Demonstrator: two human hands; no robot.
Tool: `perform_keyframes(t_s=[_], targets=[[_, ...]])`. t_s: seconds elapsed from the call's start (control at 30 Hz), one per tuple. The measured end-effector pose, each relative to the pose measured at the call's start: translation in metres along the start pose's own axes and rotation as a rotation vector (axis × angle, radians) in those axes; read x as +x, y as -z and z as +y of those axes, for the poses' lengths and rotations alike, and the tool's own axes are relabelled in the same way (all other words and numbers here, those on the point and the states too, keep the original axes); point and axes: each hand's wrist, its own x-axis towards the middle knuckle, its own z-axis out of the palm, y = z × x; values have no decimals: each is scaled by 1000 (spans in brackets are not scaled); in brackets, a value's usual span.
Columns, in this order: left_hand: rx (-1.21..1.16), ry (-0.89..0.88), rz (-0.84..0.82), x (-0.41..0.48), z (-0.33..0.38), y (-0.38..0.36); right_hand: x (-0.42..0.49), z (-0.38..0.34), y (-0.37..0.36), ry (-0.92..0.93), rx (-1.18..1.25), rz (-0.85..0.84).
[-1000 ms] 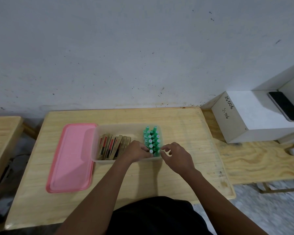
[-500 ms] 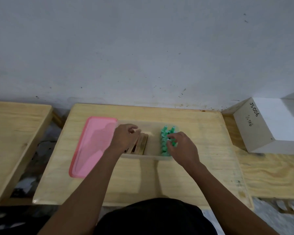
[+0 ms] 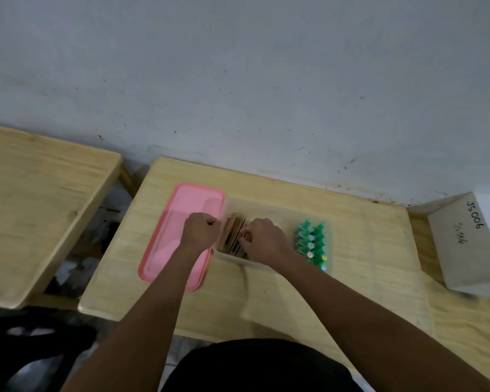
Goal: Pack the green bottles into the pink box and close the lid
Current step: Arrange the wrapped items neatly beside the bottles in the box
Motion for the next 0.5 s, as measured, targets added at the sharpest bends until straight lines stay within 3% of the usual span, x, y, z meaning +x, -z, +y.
perform_keyframes(t_s=[0.2, 0.5], targets=[[-144, 60, -77, 8, -3, 4, 32, -19, -19, -123, -142, -49], [-274, 131, -152, 5, 1, 15, 36, -27, -23, -215, 111, -44]])
